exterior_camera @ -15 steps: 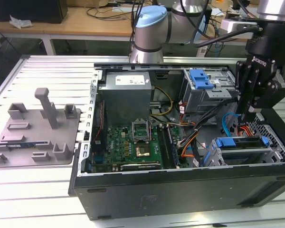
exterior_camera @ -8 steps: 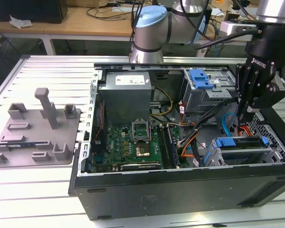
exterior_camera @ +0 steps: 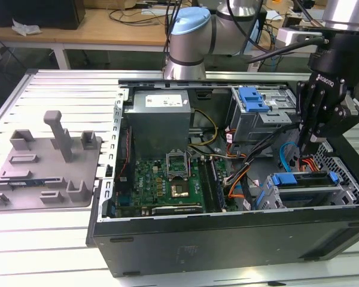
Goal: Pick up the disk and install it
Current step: 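Insert the second disk wire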
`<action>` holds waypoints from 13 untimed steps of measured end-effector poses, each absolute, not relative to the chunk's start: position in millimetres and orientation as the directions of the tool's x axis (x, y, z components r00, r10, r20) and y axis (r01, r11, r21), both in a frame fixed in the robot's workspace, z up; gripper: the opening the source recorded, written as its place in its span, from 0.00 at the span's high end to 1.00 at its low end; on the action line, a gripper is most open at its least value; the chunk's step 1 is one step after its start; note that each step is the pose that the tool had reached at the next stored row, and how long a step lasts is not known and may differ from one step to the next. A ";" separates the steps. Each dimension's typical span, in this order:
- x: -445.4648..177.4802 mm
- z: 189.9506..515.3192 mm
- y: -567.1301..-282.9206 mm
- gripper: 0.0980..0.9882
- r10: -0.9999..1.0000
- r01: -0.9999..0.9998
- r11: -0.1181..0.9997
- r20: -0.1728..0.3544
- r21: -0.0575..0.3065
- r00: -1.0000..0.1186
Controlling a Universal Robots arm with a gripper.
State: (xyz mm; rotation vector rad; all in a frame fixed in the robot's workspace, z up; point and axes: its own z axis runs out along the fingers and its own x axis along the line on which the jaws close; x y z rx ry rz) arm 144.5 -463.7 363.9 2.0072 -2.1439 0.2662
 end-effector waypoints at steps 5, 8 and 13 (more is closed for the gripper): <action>145.0 363.1 -463.7 0.82 -0.963 -0.998 0.066 0.261 0.005 -0.062; 145.5 362.4 -463.7 0.93 -0.963 -0.998 0.066 0.262 0.008 -0.061; 145.7 362.2 -463.7 0.93 -0.963 -0.998 0.066 0.262 0.009 -0.061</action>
